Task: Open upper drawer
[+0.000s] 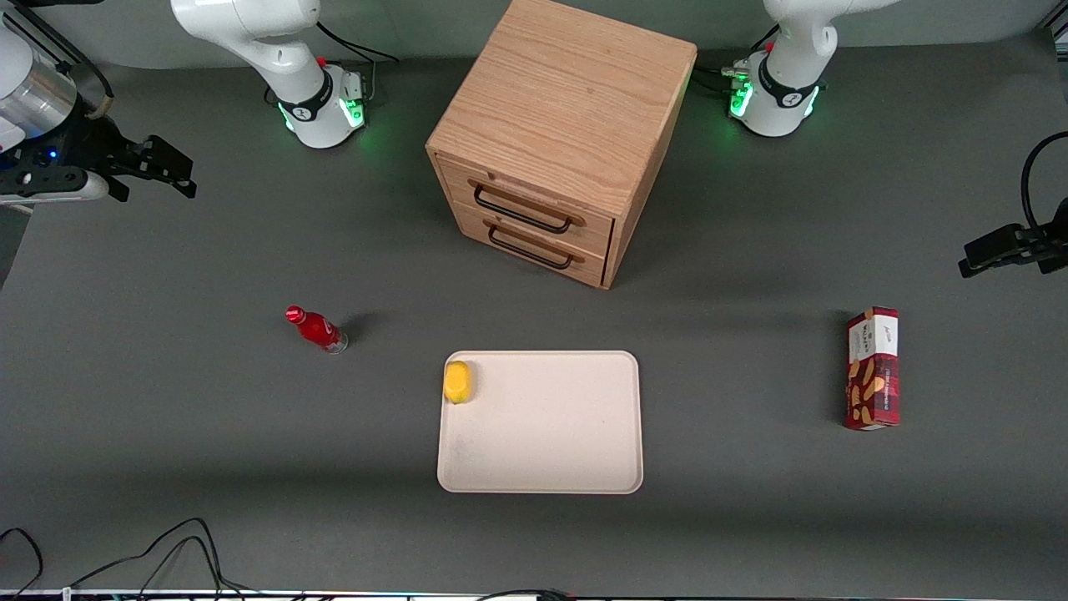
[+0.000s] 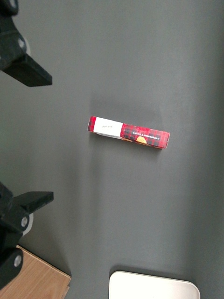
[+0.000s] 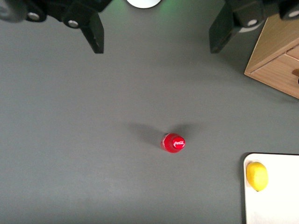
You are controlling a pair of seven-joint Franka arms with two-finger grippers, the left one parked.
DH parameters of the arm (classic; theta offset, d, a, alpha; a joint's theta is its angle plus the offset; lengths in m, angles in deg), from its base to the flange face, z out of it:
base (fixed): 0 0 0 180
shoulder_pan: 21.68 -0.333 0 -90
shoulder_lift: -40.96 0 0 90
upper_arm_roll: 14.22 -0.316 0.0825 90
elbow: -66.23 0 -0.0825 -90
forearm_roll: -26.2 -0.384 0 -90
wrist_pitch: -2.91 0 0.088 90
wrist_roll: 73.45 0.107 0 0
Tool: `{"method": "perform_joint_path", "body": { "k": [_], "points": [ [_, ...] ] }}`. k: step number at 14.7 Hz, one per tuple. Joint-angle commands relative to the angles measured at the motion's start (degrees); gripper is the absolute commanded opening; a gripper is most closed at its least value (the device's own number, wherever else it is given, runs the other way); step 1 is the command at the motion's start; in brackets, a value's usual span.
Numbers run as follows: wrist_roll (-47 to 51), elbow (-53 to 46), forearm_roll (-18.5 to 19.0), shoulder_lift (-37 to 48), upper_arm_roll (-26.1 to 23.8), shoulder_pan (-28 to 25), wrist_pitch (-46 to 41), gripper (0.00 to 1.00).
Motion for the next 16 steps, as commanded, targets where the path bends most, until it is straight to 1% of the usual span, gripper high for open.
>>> {"method": "perform_joint_path", "body": {
  "k": [1, 4, 9, 13, 15, 16],
  "points": [
    [-2.52, -2.16, 0.68, -1.38, 0.08, 1.34, -1.21, 1.00],
    [-2.62, -3.30, 0.59, -2.61, 0.08, 1.61, -1.30, 1.00],
    [-2.53, -9.35, 0.24, -7.00, -0.71, 0.56, -2.00, 1.00],
    [-2.62, -13.31, -4.85, -11.13, -0.97, 0.47, -2.00, 1.00],
    [-2.70, -14.11, -5.83, -11.67, -3.34, 0.29, -1.91, 1.00],
    [-2.79, -14.20, -6.70, -12.36, -3.61, 0.03, -2.00, 1.00]
  ]
}}
